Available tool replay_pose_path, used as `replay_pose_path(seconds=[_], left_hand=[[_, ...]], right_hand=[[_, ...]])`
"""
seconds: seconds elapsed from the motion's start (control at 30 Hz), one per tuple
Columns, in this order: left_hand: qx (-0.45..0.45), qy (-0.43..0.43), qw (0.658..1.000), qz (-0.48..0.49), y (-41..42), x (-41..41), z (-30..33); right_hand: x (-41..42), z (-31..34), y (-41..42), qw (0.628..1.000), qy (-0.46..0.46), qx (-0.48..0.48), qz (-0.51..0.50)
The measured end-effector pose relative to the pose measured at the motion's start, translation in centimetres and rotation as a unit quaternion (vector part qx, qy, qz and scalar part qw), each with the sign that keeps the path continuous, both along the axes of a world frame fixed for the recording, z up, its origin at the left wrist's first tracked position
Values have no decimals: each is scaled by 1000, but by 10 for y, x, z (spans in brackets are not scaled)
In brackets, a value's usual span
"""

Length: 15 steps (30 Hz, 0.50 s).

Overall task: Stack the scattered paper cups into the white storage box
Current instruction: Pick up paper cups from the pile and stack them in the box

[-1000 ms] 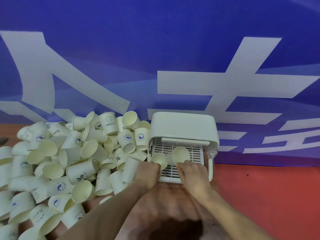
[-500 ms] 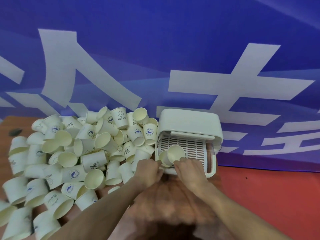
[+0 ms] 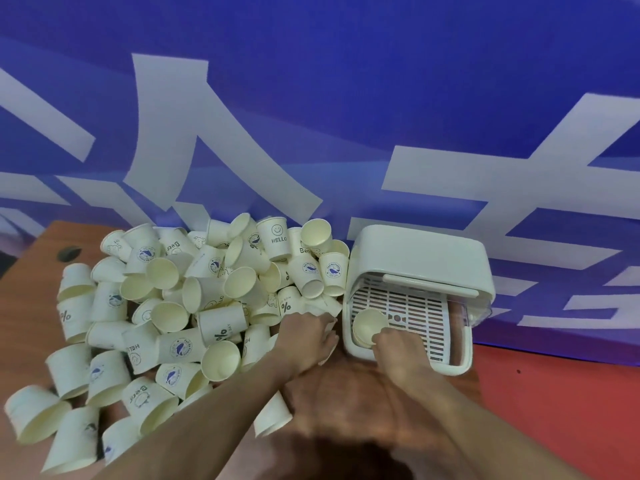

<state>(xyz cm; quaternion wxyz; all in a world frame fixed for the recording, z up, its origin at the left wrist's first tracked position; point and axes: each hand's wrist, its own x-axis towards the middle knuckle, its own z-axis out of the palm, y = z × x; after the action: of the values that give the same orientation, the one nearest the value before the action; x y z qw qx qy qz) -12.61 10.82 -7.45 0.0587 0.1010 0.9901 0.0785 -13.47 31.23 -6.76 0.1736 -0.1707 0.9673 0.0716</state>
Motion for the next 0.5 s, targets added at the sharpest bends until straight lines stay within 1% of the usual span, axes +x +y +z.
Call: replay_pose_path(seconds=[0.07, 0.13, 0.33, 0.5], left_hand=[[-2, 1, 1000, 0, -8, -1, 0], [-2, 0, 1000, 5, -17, -2, 2], [-8, 34, 999, 37, -51, 0, 18], [-11, 50, 992, 117, -89, -2, 38]], right_hand=[[1, -1, -1, 1000, 7, -21, -19], [2, 2, -3, 998, 36, -45, -24], [-3, 22, -42, 987, 93, -126, 23], [-16, 45, -90, 983, 113, -133, 58]])
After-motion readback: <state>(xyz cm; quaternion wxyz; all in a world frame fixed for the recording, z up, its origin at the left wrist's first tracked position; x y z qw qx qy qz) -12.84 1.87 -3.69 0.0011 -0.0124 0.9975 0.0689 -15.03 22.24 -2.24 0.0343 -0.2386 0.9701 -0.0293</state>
